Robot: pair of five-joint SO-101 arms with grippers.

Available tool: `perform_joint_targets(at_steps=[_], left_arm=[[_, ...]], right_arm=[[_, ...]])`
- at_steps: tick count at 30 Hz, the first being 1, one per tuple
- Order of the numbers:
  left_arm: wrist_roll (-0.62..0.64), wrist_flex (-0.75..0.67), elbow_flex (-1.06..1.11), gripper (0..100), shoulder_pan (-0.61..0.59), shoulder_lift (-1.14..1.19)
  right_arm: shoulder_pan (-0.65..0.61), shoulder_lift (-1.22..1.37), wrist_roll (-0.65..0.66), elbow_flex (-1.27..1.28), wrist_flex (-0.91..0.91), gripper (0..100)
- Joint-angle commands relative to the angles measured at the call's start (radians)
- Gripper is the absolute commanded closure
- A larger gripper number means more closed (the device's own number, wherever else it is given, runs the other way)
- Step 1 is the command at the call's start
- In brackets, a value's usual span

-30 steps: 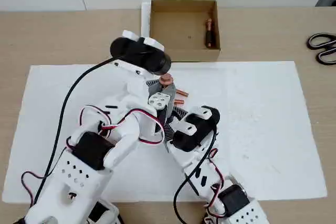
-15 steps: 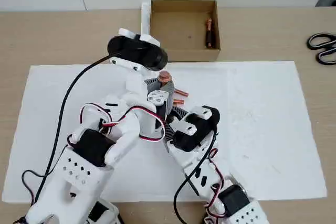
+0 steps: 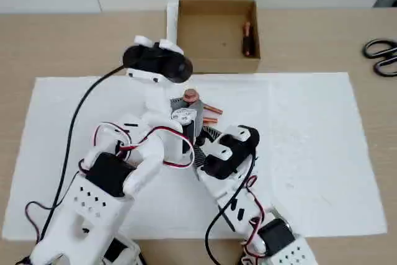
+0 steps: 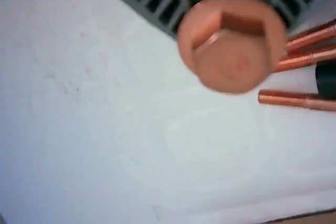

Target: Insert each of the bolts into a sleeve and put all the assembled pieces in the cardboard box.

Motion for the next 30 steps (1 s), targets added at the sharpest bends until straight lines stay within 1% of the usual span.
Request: perform_joint_targets(at_steps=[1, 10, 14, 23, 30], left_arm=[[0.008, 0.026, -0.001, 99, -0.011, 0.021], [0.009, 0.028, 0.004, 99, -0.009, 0.025], [0.061, 0.055, -0.002, 99, -0.012, 0.021], [0.066, 0.060, 0.004, 99, -0.011, 0.021], [0.115, 0.121, -0.002, 99, -0.014, 0.021]], right_arm=[[0.010, -0.024, 0.011, 0.009, -0.033, 99.4], [0.010, -0.024, 0.011, 0.009, -0.033, 99.4], [0.010, -0.024, 0.011, 0.009, -0.033, 99.4], [0.010, -0.024, 0.011, 0.009, -0.033, 99.4], [0.010, -0.024, 0.011, 0.009, -0.035, 99.4]])
